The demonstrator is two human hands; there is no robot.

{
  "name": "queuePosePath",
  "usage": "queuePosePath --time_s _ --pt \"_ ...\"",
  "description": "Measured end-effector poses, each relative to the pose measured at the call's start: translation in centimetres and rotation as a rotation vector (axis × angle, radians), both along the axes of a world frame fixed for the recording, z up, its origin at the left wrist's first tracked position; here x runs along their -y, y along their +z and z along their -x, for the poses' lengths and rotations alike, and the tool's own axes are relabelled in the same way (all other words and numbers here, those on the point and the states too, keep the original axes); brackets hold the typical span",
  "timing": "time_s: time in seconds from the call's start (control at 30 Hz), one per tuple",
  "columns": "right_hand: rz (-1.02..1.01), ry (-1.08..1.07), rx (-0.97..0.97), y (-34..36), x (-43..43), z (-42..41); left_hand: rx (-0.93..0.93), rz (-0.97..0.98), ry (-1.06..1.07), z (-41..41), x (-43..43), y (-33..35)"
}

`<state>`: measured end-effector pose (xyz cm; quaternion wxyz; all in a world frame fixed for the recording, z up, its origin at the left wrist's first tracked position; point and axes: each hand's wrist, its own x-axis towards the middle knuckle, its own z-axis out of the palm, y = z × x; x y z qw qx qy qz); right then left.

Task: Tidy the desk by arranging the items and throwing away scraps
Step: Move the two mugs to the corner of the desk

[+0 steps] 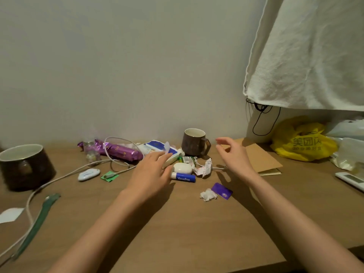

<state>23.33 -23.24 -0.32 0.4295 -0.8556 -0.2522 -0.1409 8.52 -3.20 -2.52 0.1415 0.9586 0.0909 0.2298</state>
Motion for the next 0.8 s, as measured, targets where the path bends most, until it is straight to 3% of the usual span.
queuePosePath --time_s 0.23,0.5,0.67,0.8 --pt "-0.141 -0.021 -0.377 -0.5 -4.5 -3.2 -0.142 0.011 -0.036 -1.2 -2.4 -2.3" --pt "-0.17 -0.002 -0.682 -0.1 -6.8 -5.3 -0.147 0.057 -0.055 -1.9 -3.1 -3.8" --pt "-0.127 0.06 -0.674 0.0 -7.4 -5.8 -0.131 0.088 -0.061 -2.0 -3.1 -4.0" --pt "-0.098 0.045 -0.542 0.3 -7.5 -4.6 -0.076 0.075 -0.059 -1.7 -3.1 -3.7"
